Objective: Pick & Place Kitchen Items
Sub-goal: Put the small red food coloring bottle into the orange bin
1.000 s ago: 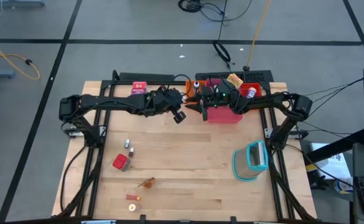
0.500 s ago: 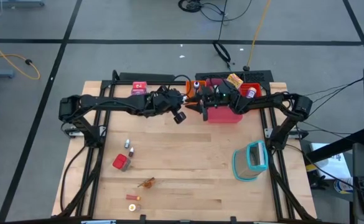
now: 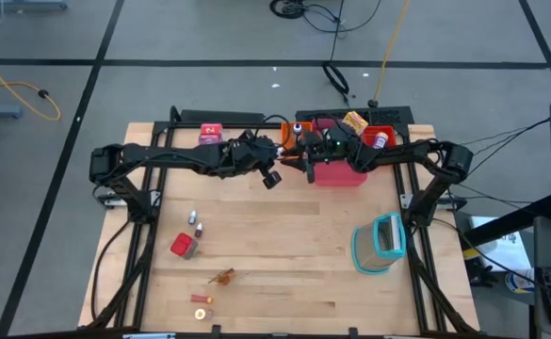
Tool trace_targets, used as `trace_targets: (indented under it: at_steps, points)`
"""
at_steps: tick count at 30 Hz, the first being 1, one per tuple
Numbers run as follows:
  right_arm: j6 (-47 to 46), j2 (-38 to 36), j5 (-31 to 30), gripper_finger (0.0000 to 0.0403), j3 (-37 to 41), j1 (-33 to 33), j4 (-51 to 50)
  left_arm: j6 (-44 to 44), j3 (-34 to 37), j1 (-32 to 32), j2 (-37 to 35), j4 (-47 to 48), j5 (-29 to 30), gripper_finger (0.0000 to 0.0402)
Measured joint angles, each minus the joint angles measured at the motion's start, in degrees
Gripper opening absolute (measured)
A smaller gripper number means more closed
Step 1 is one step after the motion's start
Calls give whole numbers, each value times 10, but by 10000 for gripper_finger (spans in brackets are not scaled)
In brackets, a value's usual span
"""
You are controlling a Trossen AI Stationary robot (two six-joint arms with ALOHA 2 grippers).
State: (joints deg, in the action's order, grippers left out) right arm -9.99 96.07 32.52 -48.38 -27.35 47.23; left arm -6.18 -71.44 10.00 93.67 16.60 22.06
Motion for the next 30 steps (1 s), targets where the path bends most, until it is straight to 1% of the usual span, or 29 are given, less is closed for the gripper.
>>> trace_targets:
  at_steps: [3,6,8,15,17,20,24,27,30]
  points:
    - [1,1,1,141,0,1,-10,4,0,-1,0,-9,-6,28]
    - [1,1,1,141,0,1,-11,2,0,-1,0,-7,-7,37]
    - [1,1,3,141,0,0,-7,1,0,0,0,-9,-20,41]
    - [2,0,1,141,0,0,35,0,0,-11,-1,-8,-32,29]
    - [2,0,-11,141,0,0,44,0,0,-16,-1,-7,-32,30]
    - [1,1,-11,141,0,0,53,-3,0,-23,0,-7,-29,40]
    - [-3,1,-9,141,0,4,45,-1,0,-27,-1,-5,-26,38]
    - [2,1,-7,128,0,5,28,-1,0,-26,-1,-6,-25,33]
    - [3,1,-7,97,0,5,24,-1,0,-26,0,-5,-24,37]
